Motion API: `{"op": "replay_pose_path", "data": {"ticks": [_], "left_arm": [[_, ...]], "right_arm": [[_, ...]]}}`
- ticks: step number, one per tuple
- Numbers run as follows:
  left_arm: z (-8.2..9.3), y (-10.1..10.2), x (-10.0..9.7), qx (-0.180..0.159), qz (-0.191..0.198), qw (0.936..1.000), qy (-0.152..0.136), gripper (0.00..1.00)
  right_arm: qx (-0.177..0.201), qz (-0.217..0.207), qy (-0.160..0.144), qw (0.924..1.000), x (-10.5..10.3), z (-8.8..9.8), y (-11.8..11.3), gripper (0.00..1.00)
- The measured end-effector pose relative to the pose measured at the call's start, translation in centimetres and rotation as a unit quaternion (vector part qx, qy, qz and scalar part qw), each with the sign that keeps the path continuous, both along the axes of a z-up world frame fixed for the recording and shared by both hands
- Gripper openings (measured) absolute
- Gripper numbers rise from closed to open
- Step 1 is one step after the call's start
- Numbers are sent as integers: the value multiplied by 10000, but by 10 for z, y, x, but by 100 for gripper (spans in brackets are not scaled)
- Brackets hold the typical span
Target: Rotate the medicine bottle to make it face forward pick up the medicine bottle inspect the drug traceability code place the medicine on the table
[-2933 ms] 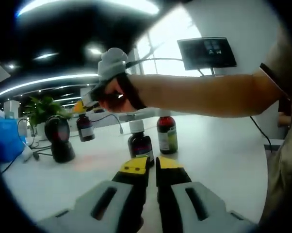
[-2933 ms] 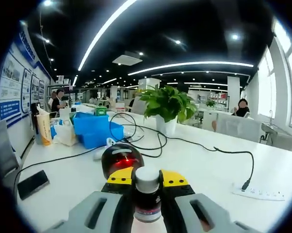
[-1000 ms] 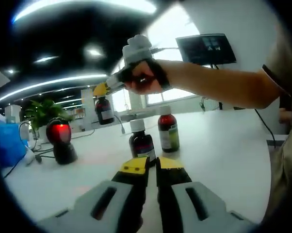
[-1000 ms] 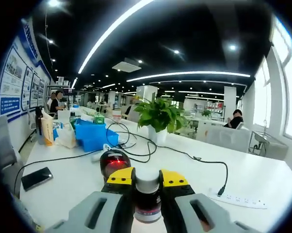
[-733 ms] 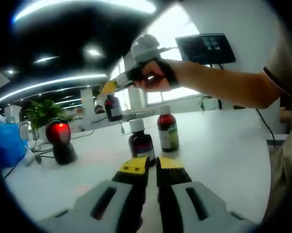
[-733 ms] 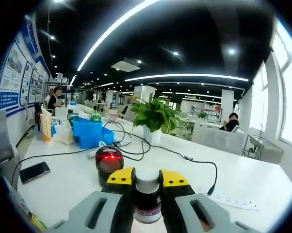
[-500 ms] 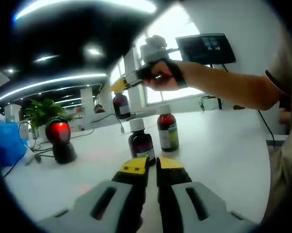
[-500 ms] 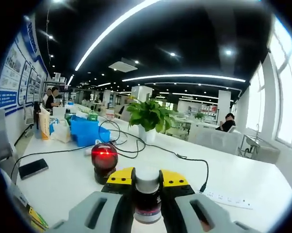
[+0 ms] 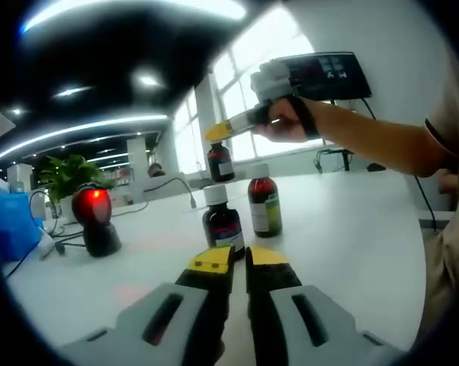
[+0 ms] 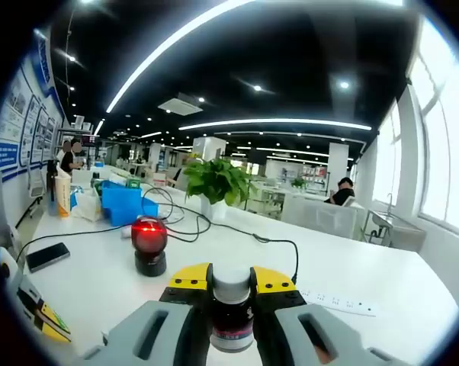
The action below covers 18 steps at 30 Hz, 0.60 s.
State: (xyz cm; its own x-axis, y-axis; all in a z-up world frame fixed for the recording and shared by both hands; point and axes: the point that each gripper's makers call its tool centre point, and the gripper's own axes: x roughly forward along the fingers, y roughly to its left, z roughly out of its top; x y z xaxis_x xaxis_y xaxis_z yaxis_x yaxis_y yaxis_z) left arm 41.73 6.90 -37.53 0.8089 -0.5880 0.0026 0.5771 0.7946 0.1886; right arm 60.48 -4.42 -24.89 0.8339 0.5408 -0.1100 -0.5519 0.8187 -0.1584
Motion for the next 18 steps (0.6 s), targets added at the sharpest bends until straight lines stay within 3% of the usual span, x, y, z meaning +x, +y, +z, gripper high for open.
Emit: {"op": "replay_pose_path", "data": {"ticks": [18], "left_arm": [[0,2,2,-63,42,10000,8,0]], "right_arm": [[67,-468,50,9989,-27,-32,-60,15]]}}
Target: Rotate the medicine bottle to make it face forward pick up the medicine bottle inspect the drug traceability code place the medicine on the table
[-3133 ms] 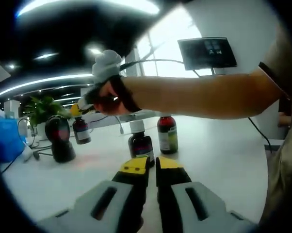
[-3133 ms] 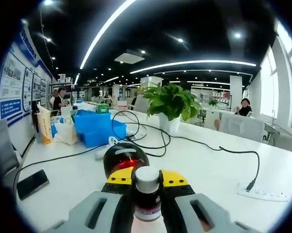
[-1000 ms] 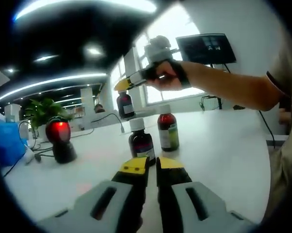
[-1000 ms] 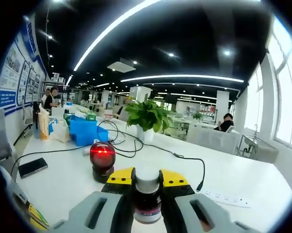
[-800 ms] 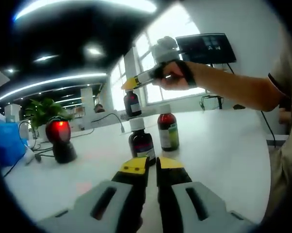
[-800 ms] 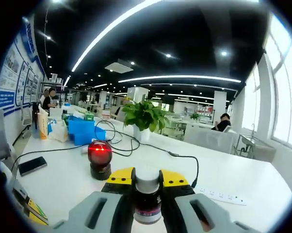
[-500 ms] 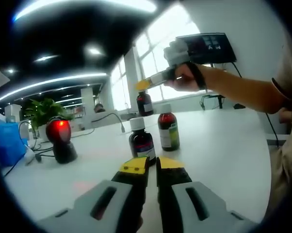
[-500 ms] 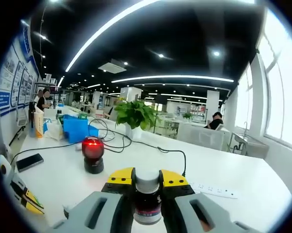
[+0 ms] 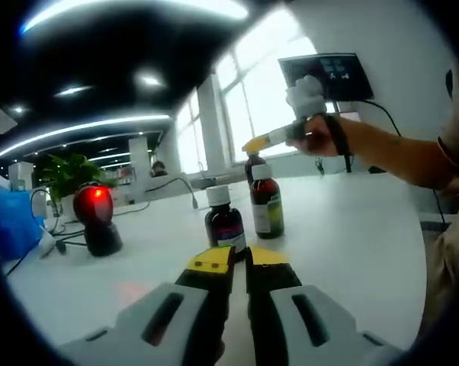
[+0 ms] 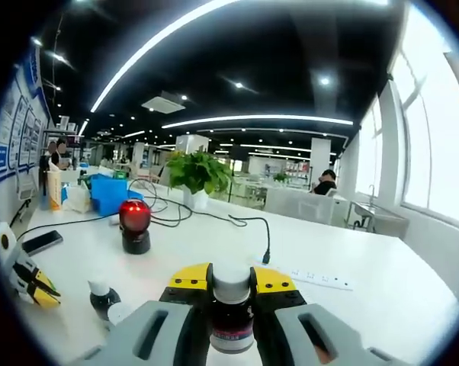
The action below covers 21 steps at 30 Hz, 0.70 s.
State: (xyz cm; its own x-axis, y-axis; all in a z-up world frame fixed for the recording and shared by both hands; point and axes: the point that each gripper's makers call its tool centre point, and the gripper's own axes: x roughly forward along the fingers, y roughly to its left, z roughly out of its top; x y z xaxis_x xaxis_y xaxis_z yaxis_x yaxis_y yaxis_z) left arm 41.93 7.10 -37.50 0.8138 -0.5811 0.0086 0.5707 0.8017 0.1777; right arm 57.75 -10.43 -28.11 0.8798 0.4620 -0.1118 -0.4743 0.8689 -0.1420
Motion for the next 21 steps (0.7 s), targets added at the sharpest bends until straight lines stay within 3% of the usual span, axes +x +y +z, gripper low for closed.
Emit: {"op": "replay_pose_path", "data": {"ticks": [21], "left_arm": [[3,0,-1,-52,-9,10000,-37,0]], "right_arm": [[138,-279,98,9995,-41,-34,-28,15]]}}
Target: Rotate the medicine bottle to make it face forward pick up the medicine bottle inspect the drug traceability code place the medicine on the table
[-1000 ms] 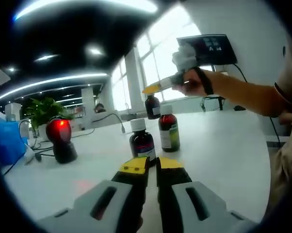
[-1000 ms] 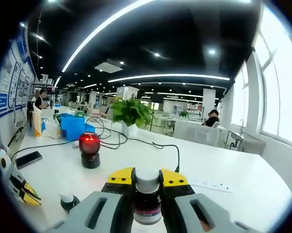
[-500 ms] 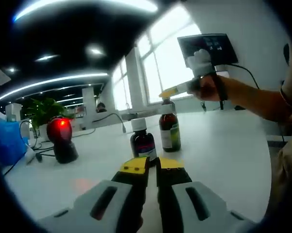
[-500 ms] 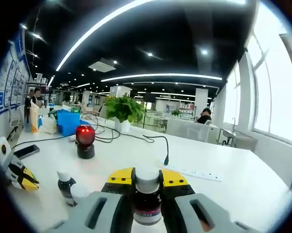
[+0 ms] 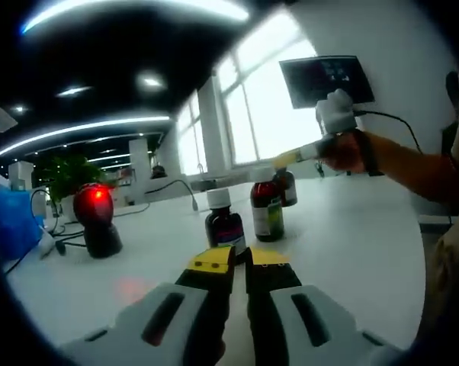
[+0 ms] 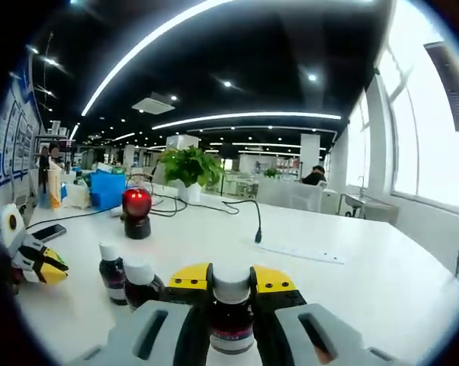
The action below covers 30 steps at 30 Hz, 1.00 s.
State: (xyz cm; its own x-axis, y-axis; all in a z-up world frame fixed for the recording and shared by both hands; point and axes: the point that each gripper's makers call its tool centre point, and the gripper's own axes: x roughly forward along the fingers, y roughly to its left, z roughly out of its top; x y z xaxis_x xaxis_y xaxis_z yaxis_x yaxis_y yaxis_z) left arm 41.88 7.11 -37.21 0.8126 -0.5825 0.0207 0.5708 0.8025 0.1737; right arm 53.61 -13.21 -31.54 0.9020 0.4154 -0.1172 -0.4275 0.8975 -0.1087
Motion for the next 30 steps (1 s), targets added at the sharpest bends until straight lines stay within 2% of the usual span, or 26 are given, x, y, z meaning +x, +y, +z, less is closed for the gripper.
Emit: {"op": "replay_pose_path", "data": {"ticks": [7,18,21,30], "left_arm": [[-1,0,0,7,10,10000,29,0],[-1,0,1,23,21,10000,26,0],[-1,0,1,49,16,10000,20,0],[-1,0,1,56,19,10000,15,0]], "right_arm": [[58,-81,47,9999,-10,-12,-6,15],[104,-204,104,9997,-14,-21,-13,15],[89,-244,191,9995,-14,-29,-14,15],[322,-347,153,9988,-14,-26,-18,15]]}}
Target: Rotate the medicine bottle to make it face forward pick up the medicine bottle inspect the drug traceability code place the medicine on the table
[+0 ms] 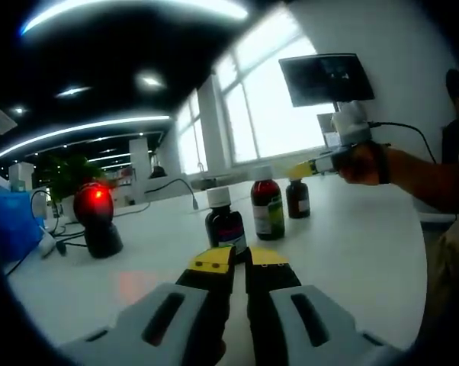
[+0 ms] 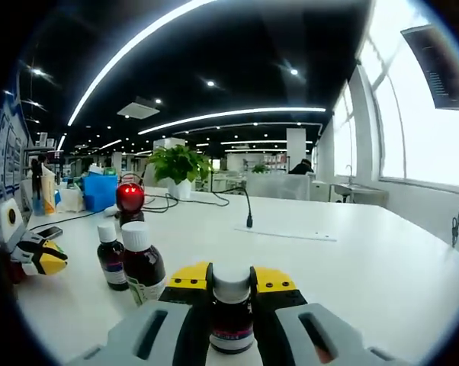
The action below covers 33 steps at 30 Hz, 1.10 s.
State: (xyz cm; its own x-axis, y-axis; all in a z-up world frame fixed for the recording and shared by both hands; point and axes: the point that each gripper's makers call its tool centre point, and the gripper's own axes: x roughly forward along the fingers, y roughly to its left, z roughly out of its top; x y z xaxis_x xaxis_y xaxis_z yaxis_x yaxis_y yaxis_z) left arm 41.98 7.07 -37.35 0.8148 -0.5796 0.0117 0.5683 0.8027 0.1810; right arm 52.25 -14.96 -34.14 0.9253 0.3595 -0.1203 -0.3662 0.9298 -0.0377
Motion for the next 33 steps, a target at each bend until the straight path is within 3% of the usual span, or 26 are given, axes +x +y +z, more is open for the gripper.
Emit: {"op": "replay_pose_path", "data": {"ticks": [4,23,33], "left_arm": [[0,-1,0,14,-14,10000,3,0],[-1,0,1,-3,2,10000,31,0],[-1,0,0,11,-4,10000,31,0]], "right_arm": [[82,-44,-32,10000,-7,0,4,16],[13,-88,-55,9999,-6,-1,2,16],[61,-104,-217,9997,-15,11,-4,18]]}}
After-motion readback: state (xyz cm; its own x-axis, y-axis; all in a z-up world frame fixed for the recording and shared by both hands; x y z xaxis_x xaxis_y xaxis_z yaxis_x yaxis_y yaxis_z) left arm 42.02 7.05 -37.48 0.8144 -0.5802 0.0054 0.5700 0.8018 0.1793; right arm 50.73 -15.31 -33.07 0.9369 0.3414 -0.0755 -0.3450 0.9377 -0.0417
